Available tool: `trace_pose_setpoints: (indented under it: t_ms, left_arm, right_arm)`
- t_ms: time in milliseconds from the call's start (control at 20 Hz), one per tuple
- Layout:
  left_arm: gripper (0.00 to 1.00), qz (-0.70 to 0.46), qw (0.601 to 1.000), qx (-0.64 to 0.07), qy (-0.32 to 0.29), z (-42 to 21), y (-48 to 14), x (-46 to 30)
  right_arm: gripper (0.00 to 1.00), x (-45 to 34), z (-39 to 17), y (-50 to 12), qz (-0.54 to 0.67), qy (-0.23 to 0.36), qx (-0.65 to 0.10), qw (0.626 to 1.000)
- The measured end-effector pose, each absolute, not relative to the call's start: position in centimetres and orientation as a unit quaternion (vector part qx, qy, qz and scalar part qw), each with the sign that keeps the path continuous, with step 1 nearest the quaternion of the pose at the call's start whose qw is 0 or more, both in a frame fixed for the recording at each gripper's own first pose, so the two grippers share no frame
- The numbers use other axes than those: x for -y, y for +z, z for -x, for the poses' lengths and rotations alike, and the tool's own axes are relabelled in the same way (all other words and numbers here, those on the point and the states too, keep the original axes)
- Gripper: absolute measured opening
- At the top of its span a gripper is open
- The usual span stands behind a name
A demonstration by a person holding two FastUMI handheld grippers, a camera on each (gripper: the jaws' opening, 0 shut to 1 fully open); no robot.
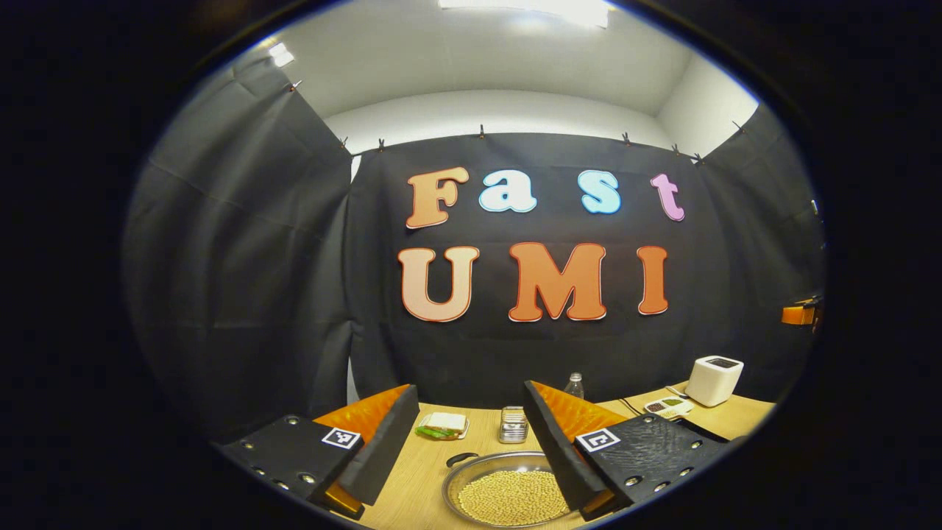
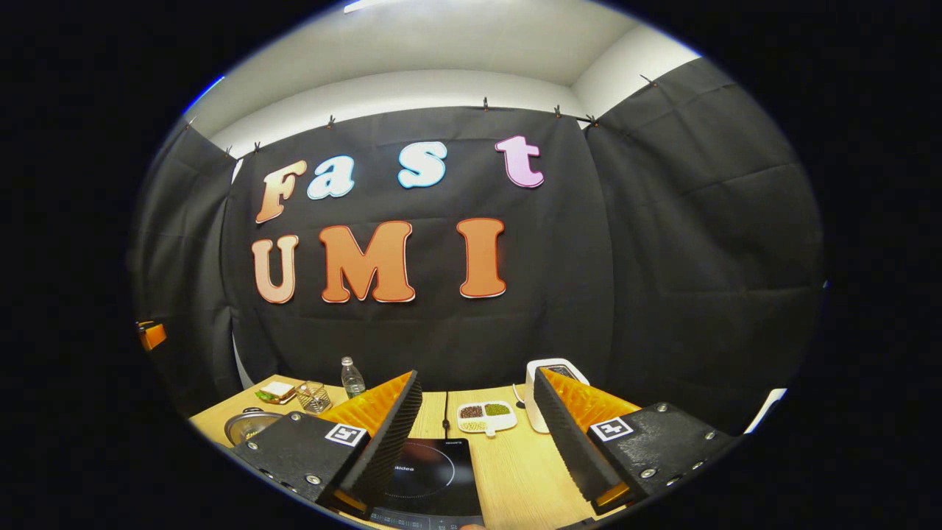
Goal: First push the handle of the pot to place it horizontally, then grasp the pot with both hands and set it on the induction cooktop.
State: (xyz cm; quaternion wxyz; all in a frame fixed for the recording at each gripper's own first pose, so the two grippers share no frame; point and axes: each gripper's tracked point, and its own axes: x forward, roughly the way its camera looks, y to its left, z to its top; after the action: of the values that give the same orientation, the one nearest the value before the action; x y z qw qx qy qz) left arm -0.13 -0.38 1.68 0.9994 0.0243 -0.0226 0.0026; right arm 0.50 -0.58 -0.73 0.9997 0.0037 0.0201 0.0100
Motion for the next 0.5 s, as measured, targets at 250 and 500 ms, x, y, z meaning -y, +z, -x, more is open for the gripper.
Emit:
trace_pose_setpoints:
  t_ms: [250, 500]
  left_arm:
    - [0.85, -0.015, 1.0, 0.004, -0.021, 0.0, 0.5, 1.3]
    - [0.33, -0.016, 0.999, -0.032, -0.04, 0.1, -1.7, 1.7]
  right_arm:
    - [0.95, 0.5, -0.5, -0.7, -0.004, 0.01, -0.018, 1.0]
    - [0.95, 0.6, -0.3, -1.1, -0.002, 0.008, -0.024, 1.0]
